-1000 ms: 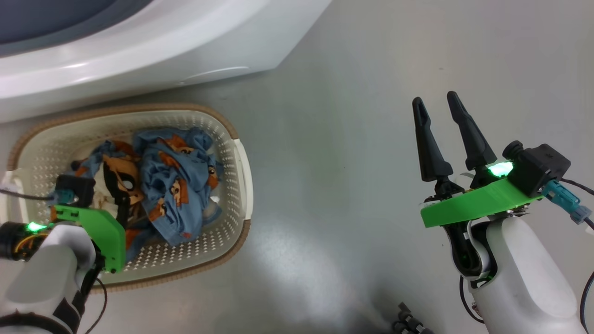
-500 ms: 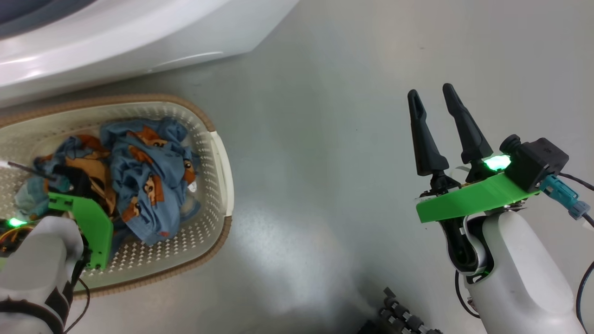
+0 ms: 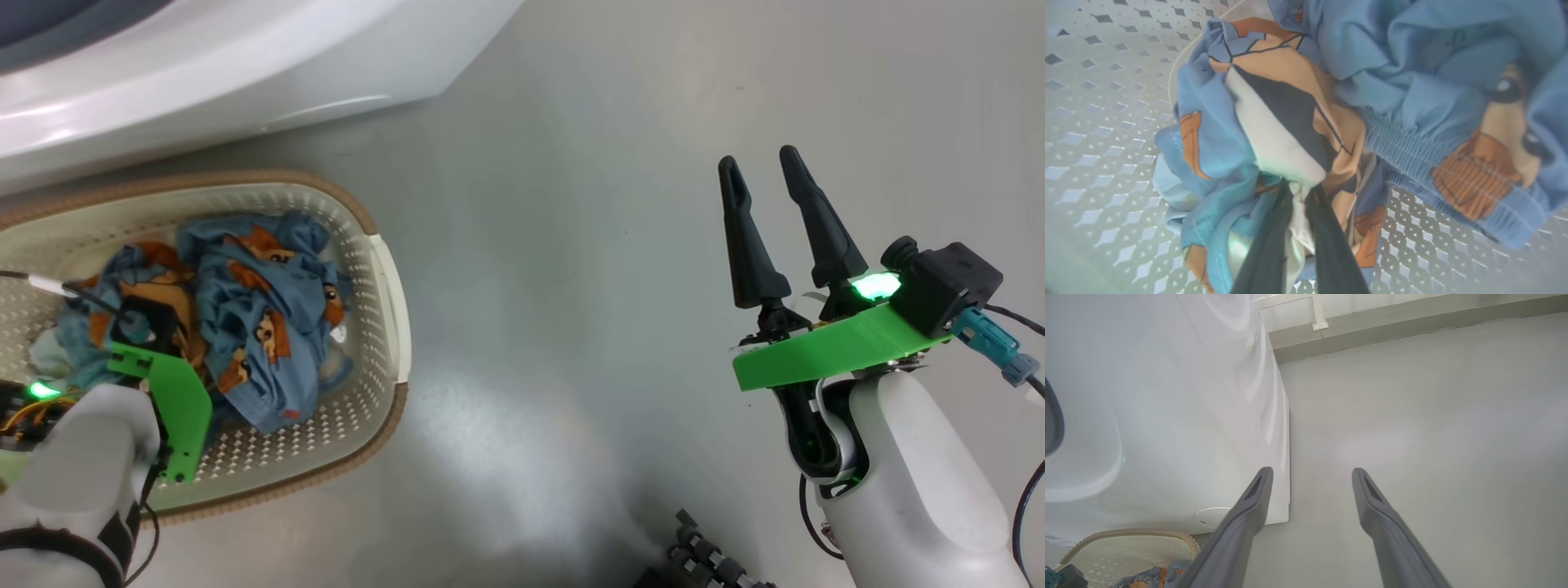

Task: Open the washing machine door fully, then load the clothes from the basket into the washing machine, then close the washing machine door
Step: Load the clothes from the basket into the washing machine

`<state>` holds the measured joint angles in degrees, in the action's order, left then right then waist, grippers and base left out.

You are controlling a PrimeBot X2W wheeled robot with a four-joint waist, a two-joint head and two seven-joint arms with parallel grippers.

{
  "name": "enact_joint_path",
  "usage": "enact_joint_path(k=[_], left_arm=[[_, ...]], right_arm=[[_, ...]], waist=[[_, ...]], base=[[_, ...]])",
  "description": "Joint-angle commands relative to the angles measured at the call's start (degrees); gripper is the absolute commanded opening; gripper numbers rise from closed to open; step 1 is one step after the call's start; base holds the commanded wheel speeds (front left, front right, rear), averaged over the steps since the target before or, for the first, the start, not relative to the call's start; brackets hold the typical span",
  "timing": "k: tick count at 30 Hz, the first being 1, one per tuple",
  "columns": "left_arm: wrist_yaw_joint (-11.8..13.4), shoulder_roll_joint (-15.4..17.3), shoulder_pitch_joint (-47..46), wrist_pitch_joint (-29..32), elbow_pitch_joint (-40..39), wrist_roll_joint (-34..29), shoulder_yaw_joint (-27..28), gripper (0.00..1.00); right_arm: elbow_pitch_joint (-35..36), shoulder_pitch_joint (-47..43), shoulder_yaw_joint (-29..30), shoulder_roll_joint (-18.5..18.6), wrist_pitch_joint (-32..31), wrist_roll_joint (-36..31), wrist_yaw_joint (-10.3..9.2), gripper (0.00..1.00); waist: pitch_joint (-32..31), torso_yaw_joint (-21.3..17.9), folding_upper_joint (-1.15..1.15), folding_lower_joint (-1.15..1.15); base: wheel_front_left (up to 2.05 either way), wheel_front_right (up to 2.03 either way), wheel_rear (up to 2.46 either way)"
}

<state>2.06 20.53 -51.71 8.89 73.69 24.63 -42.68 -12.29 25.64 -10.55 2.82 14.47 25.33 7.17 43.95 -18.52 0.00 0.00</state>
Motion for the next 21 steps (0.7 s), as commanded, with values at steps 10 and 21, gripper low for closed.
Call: enact_joint_path(k=[10, 21], left_arm=[[-3.1, -1.4, 2.2, -5.7, -0.5, 3.2, 2.3, 0.00], [-6.5, -3.5, 5.8, -13.5, -1.5, 7.2, 4.6, 0.00]], right_arm=[[0.4, -1.2, -0.2, 0.2, 0.5, -0.8, 0.32, 1.00], [-0.8, -2.8, -0.1, 2.5, 0.5, -0.7, 0.32, 1.00]], waist=[[-5.7, 3.2, 0.00, 0.00], [-12.9, 5.1, 0.00, 0.00]], base=[[0.00, 0.00, 0.00], [0.00, 0.00, 0.00]])
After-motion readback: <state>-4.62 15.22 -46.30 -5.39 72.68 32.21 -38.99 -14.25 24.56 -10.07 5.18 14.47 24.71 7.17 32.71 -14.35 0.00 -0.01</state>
